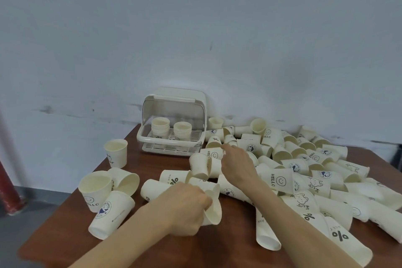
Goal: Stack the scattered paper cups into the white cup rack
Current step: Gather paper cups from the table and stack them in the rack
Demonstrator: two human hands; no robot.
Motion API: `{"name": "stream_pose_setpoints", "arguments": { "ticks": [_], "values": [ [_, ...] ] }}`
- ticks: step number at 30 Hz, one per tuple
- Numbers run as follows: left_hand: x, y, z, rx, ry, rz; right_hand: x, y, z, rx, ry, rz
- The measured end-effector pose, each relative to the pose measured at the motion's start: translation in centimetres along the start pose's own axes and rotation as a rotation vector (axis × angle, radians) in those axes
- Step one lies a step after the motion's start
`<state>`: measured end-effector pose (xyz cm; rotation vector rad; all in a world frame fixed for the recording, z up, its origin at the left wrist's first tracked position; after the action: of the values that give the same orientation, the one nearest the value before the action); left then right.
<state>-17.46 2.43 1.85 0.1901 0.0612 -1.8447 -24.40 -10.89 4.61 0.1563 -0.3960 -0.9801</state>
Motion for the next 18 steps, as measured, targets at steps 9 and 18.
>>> {"name": "stream_pose_setpoints", "arguments": {
  "ticks": [9, 18],
  "values": [
    [1.2, 2.0, 2.7, -0.164, -0.283, 0.056, 0.1, -2.5, 0.6, -0.044, 0.022, -0.073],
    [2.5, 1.5, 3.9, -0.296, -0.503, 0.067, -0.4, -5.2, 1.9, -0.014, 0.0, -0.118]
  ]
}}
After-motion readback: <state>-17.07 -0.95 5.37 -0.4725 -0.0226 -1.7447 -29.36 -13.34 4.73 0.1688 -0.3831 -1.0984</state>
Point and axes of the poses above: each hand's wrist, its own x-axis towards the middle knuckle, its own z-axis out of the back of the hand, y = z × x, the point moved 7 cm from there along x, towards the middle knuckle, and after that the axes turned 4 degrees about y, right-handed, at the moved point
